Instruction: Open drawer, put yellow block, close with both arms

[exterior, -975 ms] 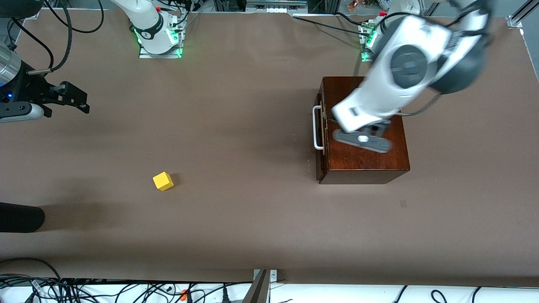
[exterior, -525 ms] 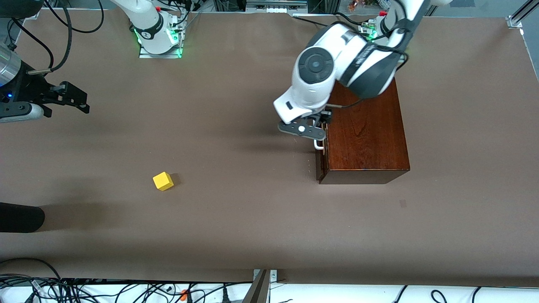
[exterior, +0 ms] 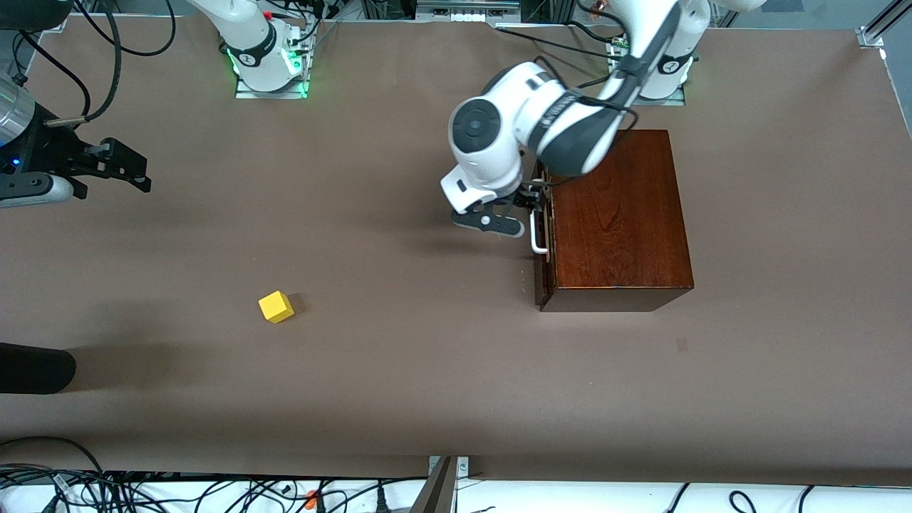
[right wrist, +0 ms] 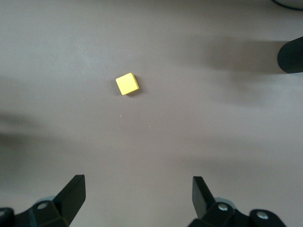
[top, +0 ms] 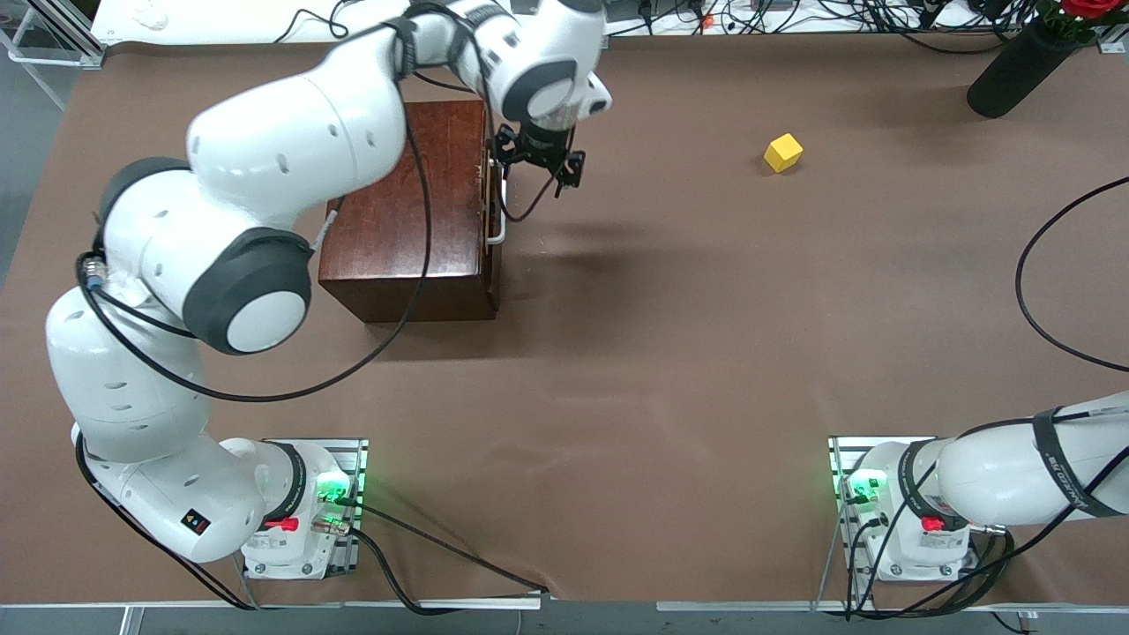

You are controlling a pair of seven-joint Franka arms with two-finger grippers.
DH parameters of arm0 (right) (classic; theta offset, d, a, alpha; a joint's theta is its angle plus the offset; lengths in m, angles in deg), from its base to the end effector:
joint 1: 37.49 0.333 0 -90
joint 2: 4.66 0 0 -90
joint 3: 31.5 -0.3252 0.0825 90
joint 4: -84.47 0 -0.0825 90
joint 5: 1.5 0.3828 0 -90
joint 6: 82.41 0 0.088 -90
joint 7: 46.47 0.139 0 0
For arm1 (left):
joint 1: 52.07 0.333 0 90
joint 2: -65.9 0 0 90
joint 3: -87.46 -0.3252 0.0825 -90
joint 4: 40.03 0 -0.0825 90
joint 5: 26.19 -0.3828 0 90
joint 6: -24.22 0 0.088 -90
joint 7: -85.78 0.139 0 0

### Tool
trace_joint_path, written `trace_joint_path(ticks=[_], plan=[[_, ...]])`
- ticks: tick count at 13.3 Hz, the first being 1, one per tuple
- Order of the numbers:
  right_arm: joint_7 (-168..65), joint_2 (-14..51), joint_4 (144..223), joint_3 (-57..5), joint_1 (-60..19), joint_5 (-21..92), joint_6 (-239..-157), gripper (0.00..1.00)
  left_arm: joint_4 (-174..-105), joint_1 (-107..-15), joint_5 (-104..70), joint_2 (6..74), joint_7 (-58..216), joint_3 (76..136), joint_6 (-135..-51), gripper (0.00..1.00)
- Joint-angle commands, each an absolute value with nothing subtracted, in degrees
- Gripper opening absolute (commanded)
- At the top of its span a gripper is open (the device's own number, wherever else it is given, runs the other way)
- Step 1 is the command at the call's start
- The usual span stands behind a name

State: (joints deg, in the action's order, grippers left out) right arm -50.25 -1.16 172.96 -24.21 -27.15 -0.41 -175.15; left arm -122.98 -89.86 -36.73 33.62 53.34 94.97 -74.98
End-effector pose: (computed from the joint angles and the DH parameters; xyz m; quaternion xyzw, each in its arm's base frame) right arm 0.5763 0.0354 0.5842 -0.9982 -0.0593 -0.0068 0.0056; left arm 0.4973 -0.4525 0.3204 -0.9804 0.1325 0.0736 0.1260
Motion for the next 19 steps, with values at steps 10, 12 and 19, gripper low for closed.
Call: trace_joint_path(ticks=[10,12,19], plan=[[-50.7,-0.4,172.1,-24.4,-27.6,-0.2,-175.6,1.0,-124.7,-91.1,-43.0,29.8,46.8,94.2,-76.0,1.0],[-50.7,-0.4,172.1,-24.4,-27.6,-0.2,-175.7,1.0,-124.7,-91.2,-43.0,29.1,45.0,94.3,-76.5,1.0],[-50.7,-0.4,172.1,-24.4,-27.6,-0.3,-175.6,1.0,-123.5,-93.6,-41.5,28.1,41.0,94.5,-80.3,1.0]])
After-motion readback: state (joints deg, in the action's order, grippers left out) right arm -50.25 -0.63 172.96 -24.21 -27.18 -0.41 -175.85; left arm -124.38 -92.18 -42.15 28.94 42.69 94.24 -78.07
